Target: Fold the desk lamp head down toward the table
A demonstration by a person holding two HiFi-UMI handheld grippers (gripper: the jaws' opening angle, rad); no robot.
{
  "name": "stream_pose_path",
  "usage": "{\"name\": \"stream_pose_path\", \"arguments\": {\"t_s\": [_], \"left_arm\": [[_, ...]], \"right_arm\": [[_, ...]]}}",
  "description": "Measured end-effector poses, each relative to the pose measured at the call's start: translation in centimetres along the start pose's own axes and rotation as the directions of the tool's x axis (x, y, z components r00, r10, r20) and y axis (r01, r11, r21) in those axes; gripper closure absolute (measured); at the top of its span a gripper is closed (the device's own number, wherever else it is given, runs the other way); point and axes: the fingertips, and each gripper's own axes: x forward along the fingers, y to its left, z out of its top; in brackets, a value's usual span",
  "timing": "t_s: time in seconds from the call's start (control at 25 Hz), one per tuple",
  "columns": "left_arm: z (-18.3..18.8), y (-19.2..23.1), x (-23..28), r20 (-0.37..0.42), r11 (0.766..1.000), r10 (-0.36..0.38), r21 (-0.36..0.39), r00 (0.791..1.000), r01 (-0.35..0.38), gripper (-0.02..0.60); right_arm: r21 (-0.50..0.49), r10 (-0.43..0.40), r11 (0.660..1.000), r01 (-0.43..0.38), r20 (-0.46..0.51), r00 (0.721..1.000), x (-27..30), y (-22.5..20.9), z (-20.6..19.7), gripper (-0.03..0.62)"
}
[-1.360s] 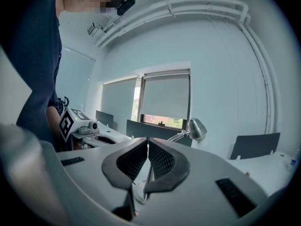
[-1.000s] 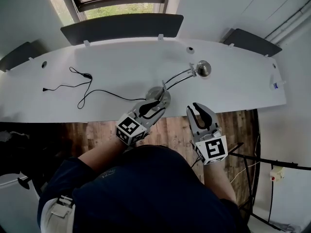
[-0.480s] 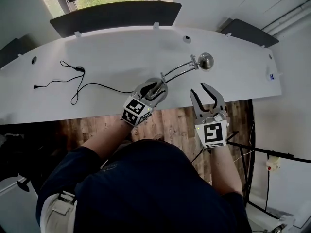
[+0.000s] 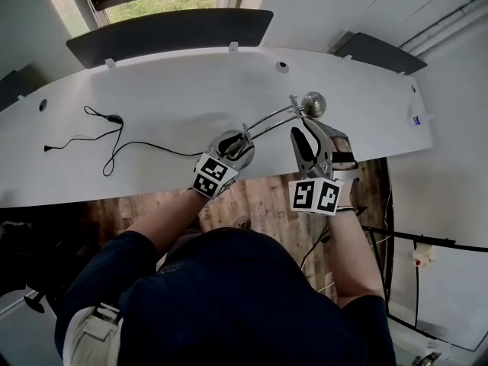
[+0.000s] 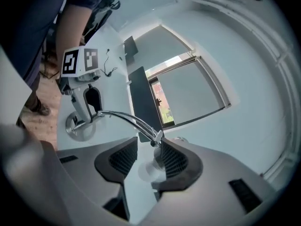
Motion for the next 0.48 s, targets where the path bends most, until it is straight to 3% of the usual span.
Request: {"name": "stream_pose_path", "arguments": {"t_s": [0.28, 0.48], "left_arm": [[0.9, 0.4, 1.1, 0.015, 0.999, 0.017, 0.046, 1.000, -0.018, 0.402], [0.8, 0.8, 1.5, 0.028, 0.996, 0.048, 0.072, 0.998, -0.050, 0.451]], "right_arm": [[-0.250, -0.064, 0.967, 0.044, -0.070, 0.995, 2.2, -0.3, 0.1, 0.450], [-0.283, -0.104, 0.956, 0.075, -0.086, 0.991, 2.7, -0.8, -0.2, 0.477]]}}
